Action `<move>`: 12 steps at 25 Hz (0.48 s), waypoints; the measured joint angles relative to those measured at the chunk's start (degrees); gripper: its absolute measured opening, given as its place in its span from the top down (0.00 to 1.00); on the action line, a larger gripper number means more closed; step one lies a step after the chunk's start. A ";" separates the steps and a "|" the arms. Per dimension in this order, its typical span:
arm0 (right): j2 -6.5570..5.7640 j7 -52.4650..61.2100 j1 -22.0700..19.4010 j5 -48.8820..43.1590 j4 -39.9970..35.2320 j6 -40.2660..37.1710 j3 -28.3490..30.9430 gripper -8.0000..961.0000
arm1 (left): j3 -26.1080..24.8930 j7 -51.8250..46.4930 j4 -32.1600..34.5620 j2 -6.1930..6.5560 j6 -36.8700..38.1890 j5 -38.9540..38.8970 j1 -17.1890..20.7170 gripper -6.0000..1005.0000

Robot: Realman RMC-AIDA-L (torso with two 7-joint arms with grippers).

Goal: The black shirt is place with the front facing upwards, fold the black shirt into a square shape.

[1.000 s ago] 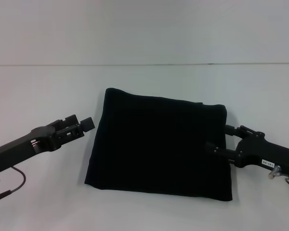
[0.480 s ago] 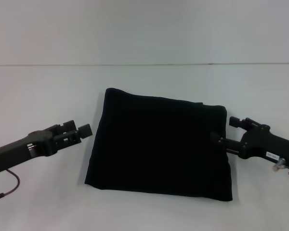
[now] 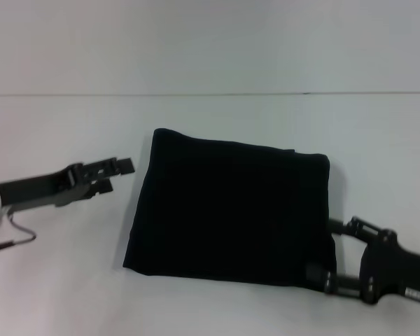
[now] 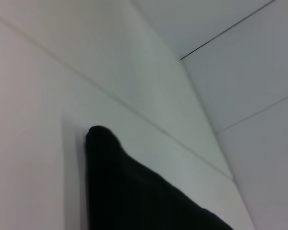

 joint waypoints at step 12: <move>0.32 -8.00 -3.74 -1.70 2.10 -0.53 -1.20 0.04 | 6.19 -8.99 -6.34 0.48 -13.95 5.15 -8.14 0.07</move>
